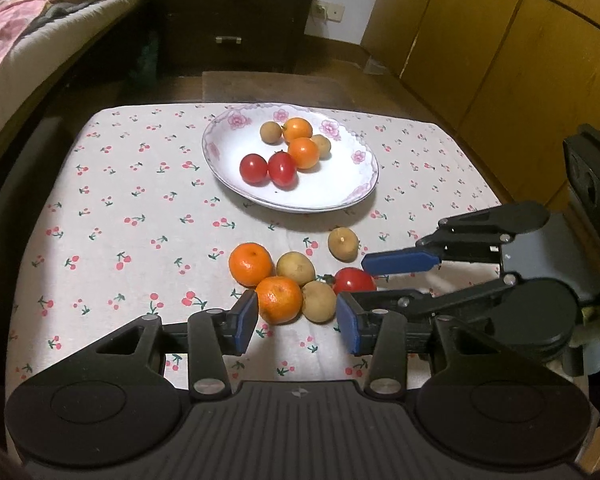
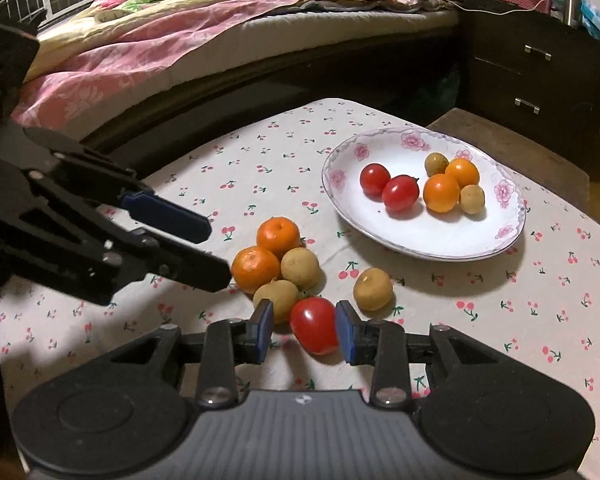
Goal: Organize fruits
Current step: 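Move both tools back toward the remaining fruit pile, then grasp a red tomato with the right tool while the left tool grasps a tangerine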
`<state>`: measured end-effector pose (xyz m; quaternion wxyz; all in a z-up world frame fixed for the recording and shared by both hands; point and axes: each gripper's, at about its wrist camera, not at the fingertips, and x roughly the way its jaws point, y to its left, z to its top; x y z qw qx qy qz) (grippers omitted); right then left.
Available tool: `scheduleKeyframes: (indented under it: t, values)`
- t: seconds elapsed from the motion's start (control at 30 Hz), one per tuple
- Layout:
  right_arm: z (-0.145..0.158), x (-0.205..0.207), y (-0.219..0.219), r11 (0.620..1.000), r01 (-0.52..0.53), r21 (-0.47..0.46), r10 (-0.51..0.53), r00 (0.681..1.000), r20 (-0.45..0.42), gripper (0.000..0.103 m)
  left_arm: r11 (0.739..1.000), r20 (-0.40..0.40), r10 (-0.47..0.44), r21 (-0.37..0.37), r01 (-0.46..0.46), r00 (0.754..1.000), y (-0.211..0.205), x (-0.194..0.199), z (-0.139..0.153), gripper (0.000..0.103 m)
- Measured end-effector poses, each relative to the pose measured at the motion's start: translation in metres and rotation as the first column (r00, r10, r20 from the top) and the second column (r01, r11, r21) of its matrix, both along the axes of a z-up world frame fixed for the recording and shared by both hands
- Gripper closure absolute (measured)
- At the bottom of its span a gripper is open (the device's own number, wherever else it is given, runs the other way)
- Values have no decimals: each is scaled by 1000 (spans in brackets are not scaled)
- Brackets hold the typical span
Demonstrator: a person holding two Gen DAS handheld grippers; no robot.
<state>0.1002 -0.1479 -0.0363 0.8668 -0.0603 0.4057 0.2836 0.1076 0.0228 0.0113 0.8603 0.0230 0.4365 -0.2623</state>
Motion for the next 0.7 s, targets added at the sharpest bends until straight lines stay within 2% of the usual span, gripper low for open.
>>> scheduleKeyframes:
  t: [0.4,0.53,0.7]
  values:
    - [-8,13,1,999,-1,-32,1,1000,1,47,1000,-20,-23,16,23,1000,-4,3,-9,48]
    - [-17,15,1,999,-4,-44,3,999,-32,47,1000,-33,-18,1,18,999,-3,10,-11,47]
    - [-15,13,4,998,-6,-56,6,1000,-10,48,1000,-44,-8,17,9,999,-5,20,-21,47]
